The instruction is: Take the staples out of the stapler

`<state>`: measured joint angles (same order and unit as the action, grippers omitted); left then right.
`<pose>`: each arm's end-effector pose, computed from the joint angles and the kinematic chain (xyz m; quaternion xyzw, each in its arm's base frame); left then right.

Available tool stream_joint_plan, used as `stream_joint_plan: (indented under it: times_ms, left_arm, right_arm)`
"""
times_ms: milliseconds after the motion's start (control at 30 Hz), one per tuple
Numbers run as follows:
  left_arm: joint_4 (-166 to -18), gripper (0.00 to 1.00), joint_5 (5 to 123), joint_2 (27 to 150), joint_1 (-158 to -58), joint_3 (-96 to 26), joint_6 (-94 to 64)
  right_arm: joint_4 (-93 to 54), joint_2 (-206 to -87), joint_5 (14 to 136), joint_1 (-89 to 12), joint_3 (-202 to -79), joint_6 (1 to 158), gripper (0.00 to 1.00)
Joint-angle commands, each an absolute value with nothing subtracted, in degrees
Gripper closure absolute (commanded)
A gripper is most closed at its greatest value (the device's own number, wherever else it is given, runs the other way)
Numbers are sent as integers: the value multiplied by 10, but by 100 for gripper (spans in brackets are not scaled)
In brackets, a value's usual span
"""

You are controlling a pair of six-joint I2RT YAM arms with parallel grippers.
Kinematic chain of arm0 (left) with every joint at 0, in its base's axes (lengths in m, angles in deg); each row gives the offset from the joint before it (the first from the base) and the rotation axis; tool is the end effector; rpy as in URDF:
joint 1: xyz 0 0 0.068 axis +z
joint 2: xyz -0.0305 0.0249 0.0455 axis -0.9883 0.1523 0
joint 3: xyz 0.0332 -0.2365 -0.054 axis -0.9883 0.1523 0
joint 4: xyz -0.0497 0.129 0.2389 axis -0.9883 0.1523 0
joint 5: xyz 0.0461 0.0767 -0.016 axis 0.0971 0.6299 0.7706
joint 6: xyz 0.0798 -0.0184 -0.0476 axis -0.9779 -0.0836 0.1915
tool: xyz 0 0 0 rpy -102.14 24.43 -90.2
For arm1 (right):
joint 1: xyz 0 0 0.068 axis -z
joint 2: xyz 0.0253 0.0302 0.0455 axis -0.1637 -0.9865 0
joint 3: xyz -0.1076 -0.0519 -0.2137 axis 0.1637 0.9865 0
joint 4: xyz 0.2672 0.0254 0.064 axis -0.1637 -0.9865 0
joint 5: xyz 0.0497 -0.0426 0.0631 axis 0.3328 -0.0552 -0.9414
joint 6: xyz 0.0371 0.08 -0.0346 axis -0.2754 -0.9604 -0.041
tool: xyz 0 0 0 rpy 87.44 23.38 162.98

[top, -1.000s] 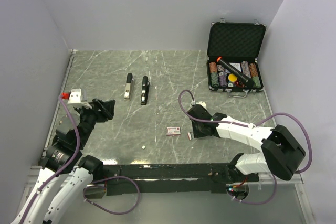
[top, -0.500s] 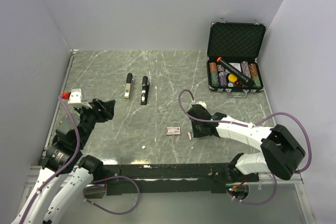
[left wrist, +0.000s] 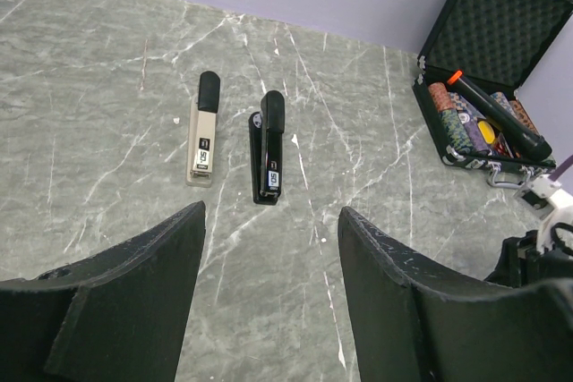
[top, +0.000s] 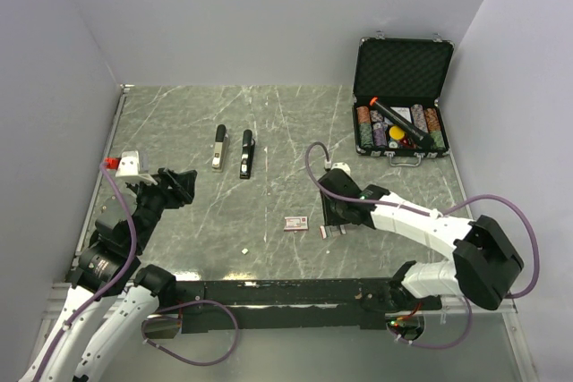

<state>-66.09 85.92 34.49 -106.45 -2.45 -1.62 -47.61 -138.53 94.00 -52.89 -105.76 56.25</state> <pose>0.1766 -0.0613 0.3221 -0.0783 0.7354 -0.2060 0.6408 0.2158 0.1821 0.1139 -0.0894 0.9591 0.0764 0.2574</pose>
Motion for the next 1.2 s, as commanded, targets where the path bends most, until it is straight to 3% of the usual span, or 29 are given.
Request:
stream_joint_plan:
  times_ms: [0,233,567,1167]
  left_arm:
    - [-668,34,858,347,-1066,-24,-11]
    - [-668,34,860,345,-1066,-23,-11]
    - [-666,33,868,345,-1066,-24,-10]
    - [-665,23,875,340,-1066,-23,-6]
  right_arm:
    - [-488,-1340,921,-535,-1095,569,61]
    - [-478,-1345,898,-622,-1135,580,51]
    - [-445,-1437,868,-736,-1204,611,51]
    - [-415,-1629,861,-801,-1334,633,51]
